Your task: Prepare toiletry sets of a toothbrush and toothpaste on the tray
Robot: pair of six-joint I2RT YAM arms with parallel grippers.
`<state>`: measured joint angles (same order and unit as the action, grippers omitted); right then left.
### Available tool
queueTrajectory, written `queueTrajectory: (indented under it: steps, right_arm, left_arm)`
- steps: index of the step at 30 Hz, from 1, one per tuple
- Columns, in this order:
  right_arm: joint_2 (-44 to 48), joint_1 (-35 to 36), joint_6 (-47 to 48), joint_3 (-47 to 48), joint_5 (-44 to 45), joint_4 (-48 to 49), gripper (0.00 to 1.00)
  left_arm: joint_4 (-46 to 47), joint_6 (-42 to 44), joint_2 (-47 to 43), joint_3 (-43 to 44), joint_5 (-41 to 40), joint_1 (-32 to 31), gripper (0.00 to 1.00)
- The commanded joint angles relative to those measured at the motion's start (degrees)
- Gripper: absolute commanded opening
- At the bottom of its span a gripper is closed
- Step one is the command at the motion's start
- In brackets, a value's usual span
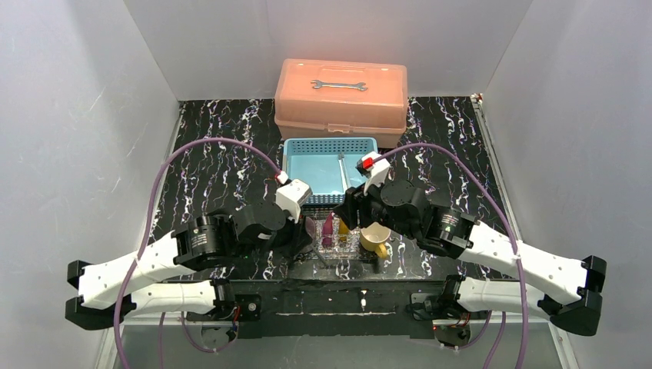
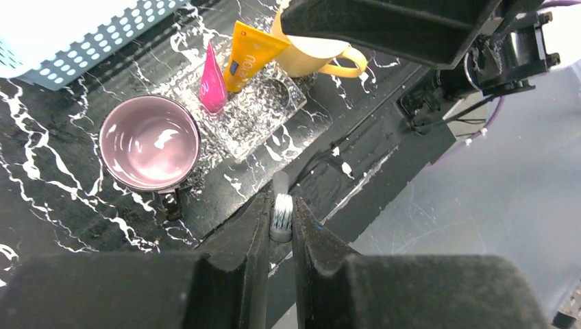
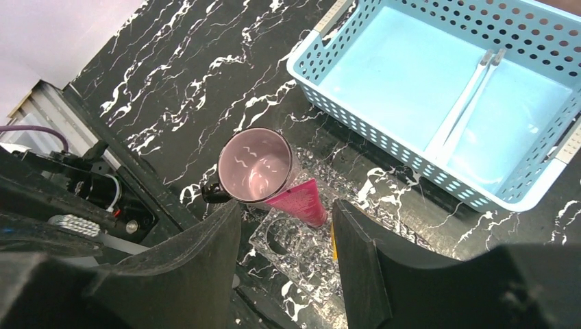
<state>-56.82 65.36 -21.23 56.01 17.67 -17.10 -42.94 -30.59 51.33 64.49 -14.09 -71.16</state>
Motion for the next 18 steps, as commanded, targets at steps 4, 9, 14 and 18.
queueTrajectory:
  steps: [4,9,14,18]
  right_arm:
    - [2.3,0.1,0.2,-0.9,3.9,0.0,0.59]
    - [3.4,0.1,0.6,-1.7,5.1,-0.1,0.59]
    - [4.1,0.1,0.8,-2.3,5.7,-0.5,0.59]
    - [4.6,0.1,0.7,-2.9,5.9,-0.6,0.59]
  left_arm:
    - [-1.6,-1.4,2.7,5.1,-15.3,-6.4,0.0]
    - [-3.7,-1.3,6.4,8.6,-24.1,-11.7,0.0]
    - [-5.3,-1.5,9.6,11.0,-28.9,-15.0,0.0]
    - [-5.5,-2.2,10.8,10.6,-30.4,-15.6,0.0]
